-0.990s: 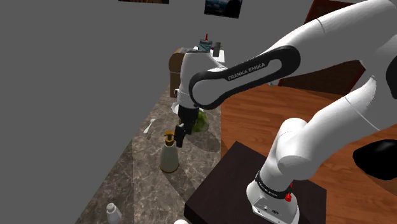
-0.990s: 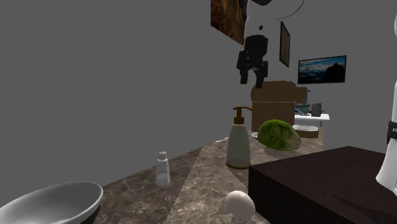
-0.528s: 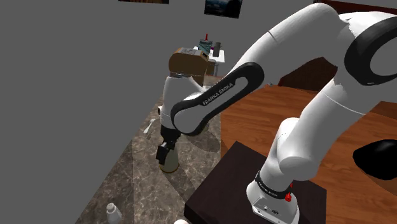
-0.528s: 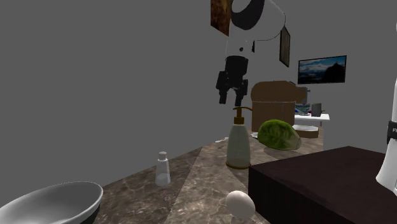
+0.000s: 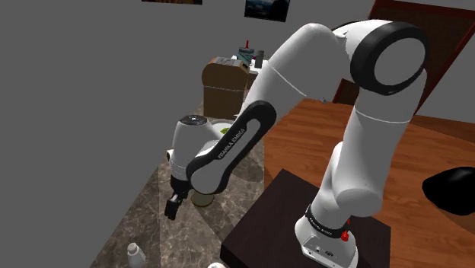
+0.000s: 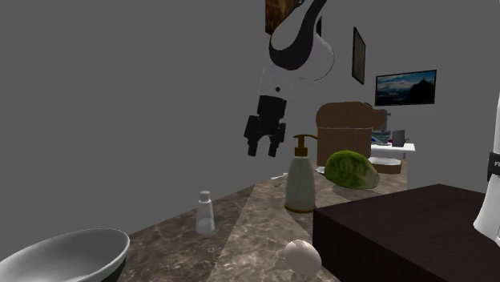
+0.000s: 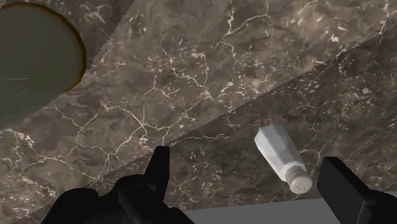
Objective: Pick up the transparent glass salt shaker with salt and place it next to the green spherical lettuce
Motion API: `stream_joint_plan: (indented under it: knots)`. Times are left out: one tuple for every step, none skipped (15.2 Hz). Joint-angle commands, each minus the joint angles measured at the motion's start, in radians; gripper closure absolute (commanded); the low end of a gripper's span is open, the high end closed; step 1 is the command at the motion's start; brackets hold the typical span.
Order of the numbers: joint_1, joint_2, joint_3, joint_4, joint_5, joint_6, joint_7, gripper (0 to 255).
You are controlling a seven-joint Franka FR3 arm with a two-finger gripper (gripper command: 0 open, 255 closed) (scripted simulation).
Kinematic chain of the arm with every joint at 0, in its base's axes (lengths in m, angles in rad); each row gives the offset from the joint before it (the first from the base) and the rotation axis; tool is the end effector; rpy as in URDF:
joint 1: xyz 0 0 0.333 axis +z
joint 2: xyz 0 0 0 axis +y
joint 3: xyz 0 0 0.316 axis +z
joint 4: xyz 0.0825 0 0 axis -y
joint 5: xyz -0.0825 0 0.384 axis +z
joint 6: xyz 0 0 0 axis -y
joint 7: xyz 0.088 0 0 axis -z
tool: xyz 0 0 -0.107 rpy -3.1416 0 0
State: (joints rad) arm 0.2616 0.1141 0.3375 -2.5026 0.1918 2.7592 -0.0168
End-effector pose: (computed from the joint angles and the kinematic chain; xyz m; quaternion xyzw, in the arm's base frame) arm 0.4030 0.2679 0.2556 -0.9717 -0.2164 -0.0519 0.0791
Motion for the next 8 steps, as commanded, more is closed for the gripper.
stream_joint_plan:
  knots:
    - [0.028, 0.083, -0.004, 0.041, -0.056, 0.059, 0.044, 0]
    - [0.046, 0.122, -0.013, 0.064, -0.085, 0.083, 0.065, 0]
    - [0.066, 0.161, -0.024, 0.088, -0.113, 0.106, 0.085, 0]
    - [0.089, 0.199, -0.038, 0.113, -0.138, 0.126, 0.103, 0]
    - [0.113, 0.236, -0.053, 0.14, -0.161, 0.144, 0.12, 0]
    - [0.138, 0.273, -0.069, 0.167, -0.181, 0.161, 0.134, 0]
    - [0.164, 0.309, -0.085, 0.196, -0.198, 0.177, 0.146, 0]
    - [0.189, 0.345, -0.1, 0.226, -0.212, 0.191, 0.157, 0]
